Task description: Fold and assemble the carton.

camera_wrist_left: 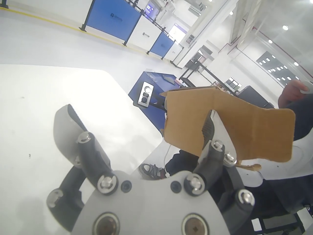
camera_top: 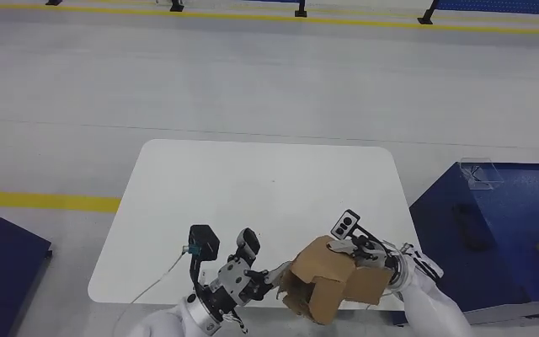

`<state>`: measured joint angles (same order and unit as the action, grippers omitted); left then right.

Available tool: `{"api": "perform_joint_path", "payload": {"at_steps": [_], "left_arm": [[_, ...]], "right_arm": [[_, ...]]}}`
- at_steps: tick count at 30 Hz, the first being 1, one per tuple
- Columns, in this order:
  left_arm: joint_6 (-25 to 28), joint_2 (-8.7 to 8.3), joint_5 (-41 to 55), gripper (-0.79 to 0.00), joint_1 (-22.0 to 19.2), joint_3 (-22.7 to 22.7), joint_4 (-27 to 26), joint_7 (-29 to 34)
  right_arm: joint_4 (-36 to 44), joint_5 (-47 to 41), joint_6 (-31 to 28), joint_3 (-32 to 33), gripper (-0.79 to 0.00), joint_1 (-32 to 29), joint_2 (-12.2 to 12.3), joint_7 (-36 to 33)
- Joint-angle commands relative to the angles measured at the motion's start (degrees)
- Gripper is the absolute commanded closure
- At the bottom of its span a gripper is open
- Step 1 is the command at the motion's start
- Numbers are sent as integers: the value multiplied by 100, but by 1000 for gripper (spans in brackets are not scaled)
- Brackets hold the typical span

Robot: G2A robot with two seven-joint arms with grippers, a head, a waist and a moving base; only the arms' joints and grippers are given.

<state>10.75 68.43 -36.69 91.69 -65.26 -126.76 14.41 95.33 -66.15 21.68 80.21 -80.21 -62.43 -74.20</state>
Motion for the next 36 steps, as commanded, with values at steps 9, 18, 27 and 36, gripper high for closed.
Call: {"api": "perform_joint_path", "payload": {"at_steps": [9,18,27,36], "left_arm": [[-142,28,330,-785,-28,-237,84,-470],[638,-48,118,-785,292,-328,-160,-137],[571,-41,624,-785,361,-471,-154,-388],[874,-88,298,-785,429,-543,-119,-93]], "right_arm": [[-77,37,-102,142,0,6,30,43],[-93,186,-106,85,0,41,45,141],[-126,-38,-287,66,0,143,20,409],[-106,-185,-436,-19,0,220,-16,676]]}}
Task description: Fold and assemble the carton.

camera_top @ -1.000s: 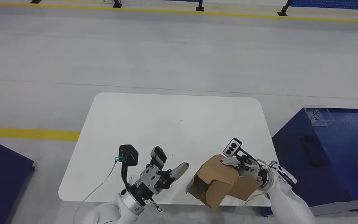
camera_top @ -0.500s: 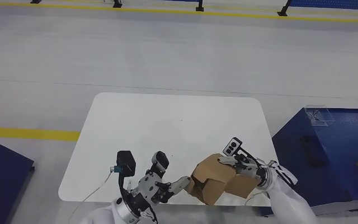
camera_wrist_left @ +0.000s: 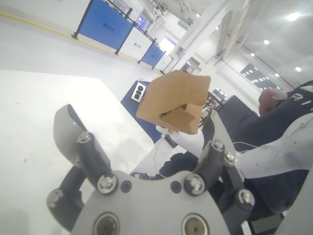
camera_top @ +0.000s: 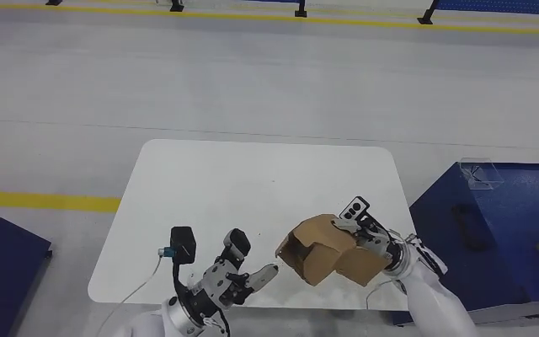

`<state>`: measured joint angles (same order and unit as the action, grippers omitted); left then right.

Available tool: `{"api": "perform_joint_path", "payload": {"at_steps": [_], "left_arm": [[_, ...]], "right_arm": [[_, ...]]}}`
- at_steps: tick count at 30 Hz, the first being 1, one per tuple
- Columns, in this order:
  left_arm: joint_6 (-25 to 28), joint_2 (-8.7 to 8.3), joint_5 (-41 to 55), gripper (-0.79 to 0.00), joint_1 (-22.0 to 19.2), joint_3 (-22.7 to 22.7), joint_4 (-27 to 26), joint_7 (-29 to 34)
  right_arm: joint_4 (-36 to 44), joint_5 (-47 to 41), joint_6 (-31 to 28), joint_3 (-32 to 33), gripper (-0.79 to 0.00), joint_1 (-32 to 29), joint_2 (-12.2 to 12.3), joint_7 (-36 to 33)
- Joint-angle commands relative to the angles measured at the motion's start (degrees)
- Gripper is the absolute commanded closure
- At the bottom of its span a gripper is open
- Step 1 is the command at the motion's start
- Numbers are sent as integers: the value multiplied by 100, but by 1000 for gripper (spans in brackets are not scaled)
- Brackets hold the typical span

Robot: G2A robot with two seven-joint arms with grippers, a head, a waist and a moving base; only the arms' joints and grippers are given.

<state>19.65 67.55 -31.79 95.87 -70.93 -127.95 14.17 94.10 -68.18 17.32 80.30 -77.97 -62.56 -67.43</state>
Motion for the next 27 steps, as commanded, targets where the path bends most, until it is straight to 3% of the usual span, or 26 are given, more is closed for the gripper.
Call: {"api": "perform_joint_path", "payload": {"at_steps": [1,11,27], "left_arm": [[-11,2,-334,-785,22,98,8,-64],[-361,60,-585,-785,-251,535,193,-146],[-847,96,-632,-785,-478,667,354,-46]], "right_arm": [[26,31,-12,-50,0,-8,-5,3],[124,65,-87,-119,0,-63,-15,-61],[170,156,-143,-87,0,-53,-9,-156]]}}
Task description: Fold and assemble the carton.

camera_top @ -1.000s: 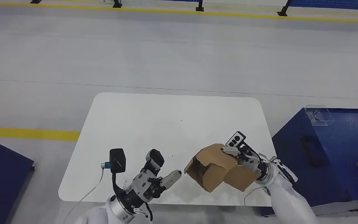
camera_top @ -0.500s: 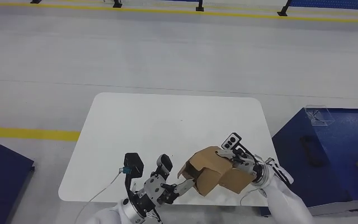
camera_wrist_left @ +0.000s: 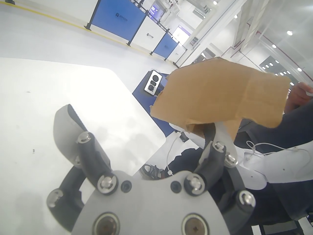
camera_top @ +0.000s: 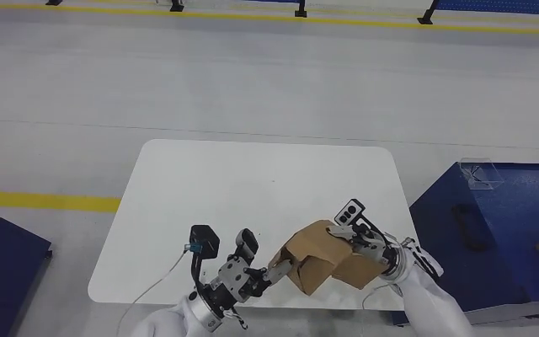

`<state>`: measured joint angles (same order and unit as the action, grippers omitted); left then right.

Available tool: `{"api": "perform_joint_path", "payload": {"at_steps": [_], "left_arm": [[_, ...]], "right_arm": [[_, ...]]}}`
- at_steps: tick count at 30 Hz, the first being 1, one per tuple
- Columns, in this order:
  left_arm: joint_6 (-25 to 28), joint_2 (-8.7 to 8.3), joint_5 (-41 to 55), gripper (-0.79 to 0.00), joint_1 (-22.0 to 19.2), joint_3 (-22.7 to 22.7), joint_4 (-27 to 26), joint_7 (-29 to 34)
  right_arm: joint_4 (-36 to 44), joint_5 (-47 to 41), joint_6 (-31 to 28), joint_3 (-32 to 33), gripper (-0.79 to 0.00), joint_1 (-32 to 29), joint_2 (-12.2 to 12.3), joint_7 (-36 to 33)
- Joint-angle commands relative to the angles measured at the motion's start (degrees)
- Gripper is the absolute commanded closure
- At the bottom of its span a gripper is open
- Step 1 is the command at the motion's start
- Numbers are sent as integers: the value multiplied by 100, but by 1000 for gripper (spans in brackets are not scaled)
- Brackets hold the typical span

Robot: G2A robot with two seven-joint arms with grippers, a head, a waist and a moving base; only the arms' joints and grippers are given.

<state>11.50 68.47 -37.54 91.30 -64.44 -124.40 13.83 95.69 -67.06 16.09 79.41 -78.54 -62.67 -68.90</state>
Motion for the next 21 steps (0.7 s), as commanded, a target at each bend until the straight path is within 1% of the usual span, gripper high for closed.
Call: {"api": "perform_joint_path", "payload": {"at_steps": [1,7,11,18,21], "left_arm": [[-56,7,-102,-785,-30,38,-1,-50],[-75,21,98,-785,37,-1,-112,-303],[79,17,216,-785,126,-70,-228,-471],[263,20,214,-785,201,-69,-242,-667],[245,25,118,-785,236,-47,-228,-765]], "right_arm": [[13,76,-59,10,0,3,3,-13],[-64,280,-326,68,0,35,8,16],[-102,310,-337,53,0,35,8,-19],[-70,328,-312,-28,0,2,2,-44],[-70,251,-297,-43,0,-10,-4,-38]]}}
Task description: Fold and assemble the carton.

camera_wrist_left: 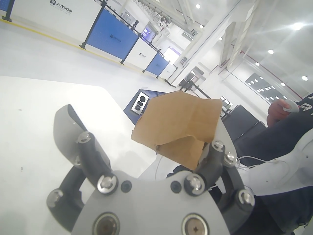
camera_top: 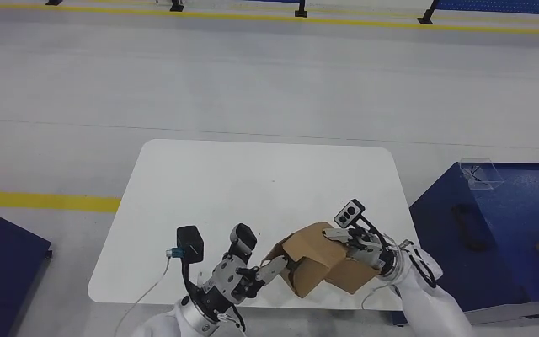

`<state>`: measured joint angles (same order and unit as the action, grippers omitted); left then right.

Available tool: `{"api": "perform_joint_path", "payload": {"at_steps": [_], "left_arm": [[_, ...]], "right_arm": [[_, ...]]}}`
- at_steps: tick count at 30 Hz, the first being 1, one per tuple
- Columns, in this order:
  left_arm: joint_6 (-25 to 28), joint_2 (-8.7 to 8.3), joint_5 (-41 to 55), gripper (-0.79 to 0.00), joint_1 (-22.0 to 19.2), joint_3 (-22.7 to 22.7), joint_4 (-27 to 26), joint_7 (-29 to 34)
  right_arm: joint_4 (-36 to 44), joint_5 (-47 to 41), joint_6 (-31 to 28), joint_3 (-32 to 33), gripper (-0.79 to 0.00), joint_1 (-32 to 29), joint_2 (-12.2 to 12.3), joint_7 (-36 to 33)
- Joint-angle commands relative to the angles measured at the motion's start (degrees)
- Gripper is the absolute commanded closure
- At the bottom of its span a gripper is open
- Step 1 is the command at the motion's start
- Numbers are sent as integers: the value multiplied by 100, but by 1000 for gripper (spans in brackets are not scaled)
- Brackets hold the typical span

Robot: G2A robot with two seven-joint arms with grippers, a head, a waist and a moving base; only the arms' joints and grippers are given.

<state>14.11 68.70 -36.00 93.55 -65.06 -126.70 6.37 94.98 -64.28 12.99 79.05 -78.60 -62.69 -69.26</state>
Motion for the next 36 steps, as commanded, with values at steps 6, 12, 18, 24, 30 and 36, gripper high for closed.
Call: {"api": "perform_joint_path", "payload": {"at_steps": [6,12,18,24,30,36], "left_arm": [[40,26,-58,-785,59,129,1,-312],[-80,79,-27,-785,68,306,84,-776],[-215,137,-607,-785,-13,546,267,-1291],[-161,185,-975,-785,-100,724,512,-1730],[-84,236,-1204,-785,-201,845,743,-2163],[-155,281,-1227,-785,-325,890,901,-2248]], "right_arm": [[17,26,-36,-67,0,-33,-9,30],[11,118,-208,-171,0,-61,-28,69],[23,71,-300,-212,0,-79,-43,76],[37,-91,-222,-210,0,-93,-52,67],[72,-92,-144,-210,0,-123,-50,53],[96,-82,-100,-199,0,-149,-47,39]]}}
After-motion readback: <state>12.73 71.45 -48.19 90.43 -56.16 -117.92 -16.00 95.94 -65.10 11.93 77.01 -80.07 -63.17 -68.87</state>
